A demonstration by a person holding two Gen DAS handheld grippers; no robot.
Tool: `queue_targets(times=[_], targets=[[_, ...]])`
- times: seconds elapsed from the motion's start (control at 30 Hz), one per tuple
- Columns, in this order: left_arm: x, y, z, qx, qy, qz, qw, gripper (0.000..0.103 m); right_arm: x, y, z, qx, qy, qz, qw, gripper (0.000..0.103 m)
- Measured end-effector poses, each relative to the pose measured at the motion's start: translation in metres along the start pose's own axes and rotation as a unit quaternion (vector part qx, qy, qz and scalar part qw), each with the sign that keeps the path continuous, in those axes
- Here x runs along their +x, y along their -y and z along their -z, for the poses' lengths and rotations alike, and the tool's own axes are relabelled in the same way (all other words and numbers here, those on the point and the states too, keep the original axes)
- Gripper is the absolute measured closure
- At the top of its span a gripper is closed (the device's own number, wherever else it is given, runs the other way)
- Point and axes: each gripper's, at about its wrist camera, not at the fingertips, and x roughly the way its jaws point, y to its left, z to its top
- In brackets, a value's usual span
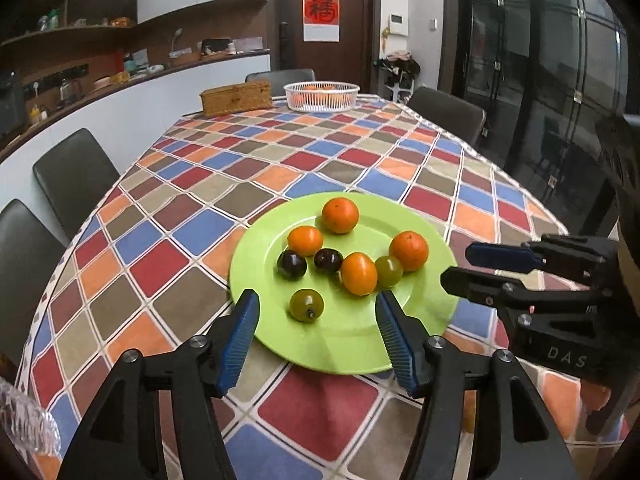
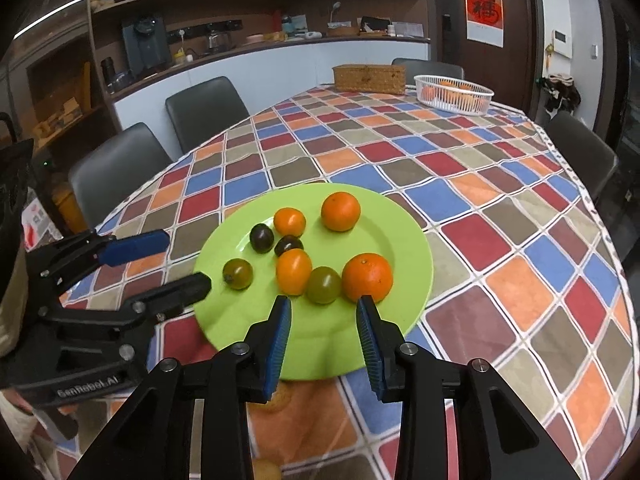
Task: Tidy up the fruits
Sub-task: 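Lower the tangerine and tomato onto the green plate and open both tools, then move both open tools back toward the two brown round fruits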
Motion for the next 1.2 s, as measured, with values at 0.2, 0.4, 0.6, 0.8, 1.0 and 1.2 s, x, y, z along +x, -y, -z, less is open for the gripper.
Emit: queue_targets(times=[0.2,0.4,0.6,0.8,1.0,1.2], targets=[[-0.030,0.005,0.000,0.004,0.013,-0.015,0.9998,0.038,-0.028,-0.013,0.006,-0.005,0.016,0.002,1.000,0.068],[-0.051,0.011,0.007,0.013,0.021,-0.026,0.9994,0.036,-0.048,-0.023,0.016,-0.002,0.021,0.002,1.000,0.068],[-0.068,0.014,0.018,0.013,0.028,-0.031,0.9991,0.034,-0.058,-0.030,0.028,0.000,0.013,0.000,1.000,0.068],[-0.075,0.017,0.034,0.009,0.019,-0.026,0.9995,0.033,-0.058,-0.035,0.045,0.009,-0.004,-0.003,1.000,0.068],[-0.073,0.020,0.052,0.005,0.000,-0.018,0.9998,0.033,-0.050,-0.037,0.065,0.021,-0.033,-0.009,0.999,0.068],[-0.064,0.021,0.066,0.000,-0.022,-0.013,0.9997,0.033,-0.040,-0.037,0.078,0.024,-0.058,-0.007,0.998,0.068]])
